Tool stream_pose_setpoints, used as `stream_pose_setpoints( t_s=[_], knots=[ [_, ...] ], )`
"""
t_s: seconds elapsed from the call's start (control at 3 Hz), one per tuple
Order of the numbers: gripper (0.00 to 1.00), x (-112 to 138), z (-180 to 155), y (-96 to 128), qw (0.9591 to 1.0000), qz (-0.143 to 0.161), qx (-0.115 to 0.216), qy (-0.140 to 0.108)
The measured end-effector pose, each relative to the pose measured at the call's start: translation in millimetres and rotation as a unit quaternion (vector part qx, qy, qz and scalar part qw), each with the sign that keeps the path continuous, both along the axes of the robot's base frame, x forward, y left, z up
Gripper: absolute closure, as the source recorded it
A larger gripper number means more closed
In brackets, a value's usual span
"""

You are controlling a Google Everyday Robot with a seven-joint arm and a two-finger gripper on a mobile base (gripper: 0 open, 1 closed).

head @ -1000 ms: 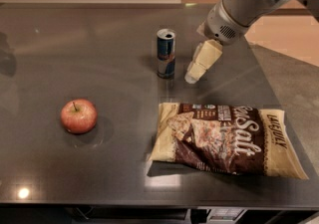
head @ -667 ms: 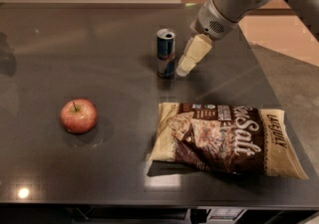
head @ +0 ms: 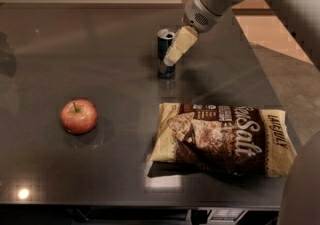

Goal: Pick redbull can

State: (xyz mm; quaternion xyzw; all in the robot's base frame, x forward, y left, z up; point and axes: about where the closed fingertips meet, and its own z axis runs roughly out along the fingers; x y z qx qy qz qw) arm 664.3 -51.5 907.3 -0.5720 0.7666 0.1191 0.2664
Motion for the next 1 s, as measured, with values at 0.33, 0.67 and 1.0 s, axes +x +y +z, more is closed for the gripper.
stream_pose_setpoints(
  t_s=[0.33,0.67,1.0],
  knots=[
    [0.00,0.2,-0.1,0.4,1.0000,0.000,0.000,0.000],
    [0.18,-3.0,-0.9,5.9,0.9999,0.011,0.006,0.004],
    [0.40,-5.5,1.0,8.0,0.9997,0.018,0.015,0.007]
  ],
)
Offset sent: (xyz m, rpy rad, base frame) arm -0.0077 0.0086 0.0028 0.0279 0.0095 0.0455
